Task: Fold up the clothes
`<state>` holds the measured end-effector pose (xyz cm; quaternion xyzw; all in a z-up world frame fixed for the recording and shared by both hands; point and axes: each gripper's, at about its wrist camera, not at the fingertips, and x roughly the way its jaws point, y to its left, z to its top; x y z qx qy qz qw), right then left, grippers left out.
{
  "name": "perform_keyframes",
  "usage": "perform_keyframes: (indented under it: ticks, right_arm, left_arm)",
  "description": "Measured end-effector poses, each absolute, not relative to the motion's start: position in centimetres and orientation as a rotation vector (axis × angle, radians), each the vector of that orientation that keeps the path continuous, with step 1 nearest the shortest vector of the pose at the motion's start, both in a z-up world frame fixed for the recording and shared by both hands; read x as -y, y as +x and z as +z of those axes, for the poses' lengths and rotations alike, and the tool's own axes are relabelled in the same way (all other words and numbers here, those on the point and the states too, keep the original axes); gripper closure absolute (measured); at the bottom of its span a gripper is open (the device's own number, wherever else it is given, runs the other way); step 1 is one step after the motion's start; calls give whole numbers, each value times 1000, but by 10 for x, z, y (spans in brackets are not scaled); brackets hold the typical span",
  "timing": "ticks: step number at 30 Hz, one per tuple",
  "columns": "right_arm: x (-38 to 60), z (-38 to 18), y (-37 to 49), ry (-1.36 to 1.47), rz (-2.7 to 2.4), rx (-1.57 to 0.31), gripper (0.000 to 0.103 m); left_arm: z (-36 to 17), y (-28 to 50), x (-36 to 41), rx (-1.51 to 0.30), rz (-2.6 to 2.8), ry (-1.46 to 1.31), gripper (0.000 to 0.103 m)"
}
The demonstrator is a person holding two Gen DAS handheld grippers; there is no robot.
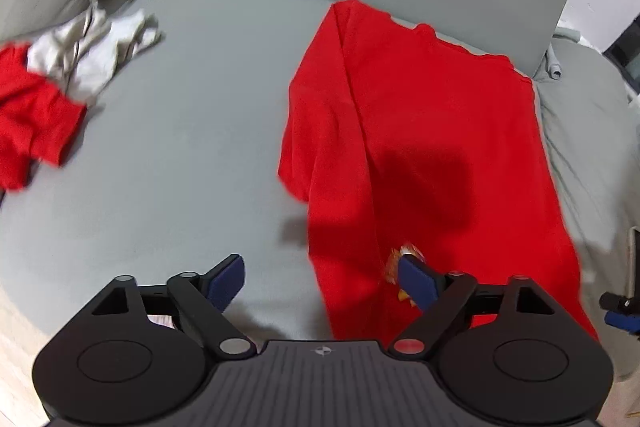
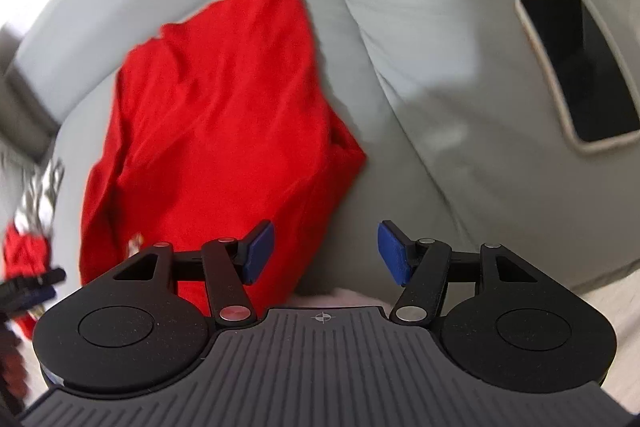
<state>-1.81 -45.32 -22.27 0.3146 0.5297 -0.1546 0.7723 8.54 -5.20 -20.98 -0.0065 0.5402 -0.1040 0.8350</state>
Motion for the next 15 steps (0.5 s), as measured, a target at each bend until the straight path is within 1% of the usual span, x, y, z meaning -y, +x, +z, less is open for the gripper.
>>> perform_keyframes:
  ticks: [3,4,5,6,7,8,9,12,15]
  right_arm:
    - [457,-242,2,681,-344,-1200,39]
    - [456,-248,6,673,-348,-1214,39]
    - [454,-256,9,671,-342,-1227,40]
    - [452,-264,12,668,-337,-1241,44]
    - [450,-272,15,665,-332,-1254,72]
    - [447,-278,17,662,-318,-1261,91]
    - [443,-277,18,646,-289,-1246,96]
    - [423,-255,20,441,-323,-1186,98]
    - [398,-237,22,303,-312,-1131,98]
  left_arm:
    - [-243,128,57,-1176,-194,50,16]
    - [-253,140,59,-1189,-186,63,21]
    - [-261,142,62,-1204,-176,78,31]
    - [-266,144,65,-1212,-176,92,43]
    - [-268,146,66,-1214,-184,97,90]
    - [-270,146,66,-1215,-193,97,97]
    - [-270,146,64,-1212,-189,96,97]
    - [-252,142,41,-1151,-44,72,97]
    - [-256,142,27,-1206,49,37,93]
